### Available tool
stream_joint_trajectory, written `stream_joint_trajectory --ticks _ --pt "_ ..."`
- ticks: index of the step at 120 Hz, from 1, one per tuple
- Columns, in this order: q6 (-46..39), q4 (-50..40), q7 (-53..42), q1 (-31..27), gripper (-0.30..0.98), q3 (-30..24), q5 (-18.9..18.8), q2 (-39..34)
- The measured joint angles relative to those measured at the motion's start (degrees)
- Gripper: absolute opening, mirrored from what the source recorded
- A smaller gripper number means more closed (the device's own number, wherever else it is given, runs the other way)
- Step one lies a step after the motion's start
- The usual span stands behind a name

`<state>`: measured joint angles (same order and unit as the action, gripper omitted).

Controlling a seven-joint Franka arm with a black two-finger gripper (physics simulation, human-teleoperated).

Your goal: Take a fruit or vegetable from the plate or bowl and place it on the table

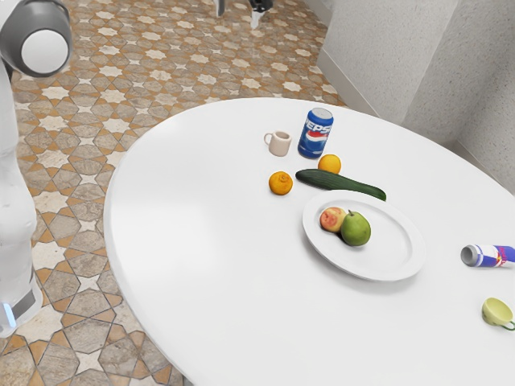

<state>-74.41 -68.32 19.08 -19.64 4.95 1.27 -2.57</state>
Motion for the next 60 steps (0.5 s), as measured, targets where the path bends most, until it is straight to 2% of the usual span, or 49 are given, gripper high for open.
stream_joint_trajectory --ticks 8,24,33,40,60 --pt "1.25 3.74 1.26 -0.81 0.67 -0.10 -0.12 -0.79" --pt "2.79 5.16 3.41 6.61 0.67 0.06 -0.23 -1.11" --pt "3.41 5.16 4.43 8.57 0.67 0.20 -0.25 -1.02" --pt "5.57 5.13 5.15 8.34 0.67 0.43 -0.29 -1.11" --pt "18.56 4.71 5.13 4.78 0.67 -0.76 0.94 0.13"
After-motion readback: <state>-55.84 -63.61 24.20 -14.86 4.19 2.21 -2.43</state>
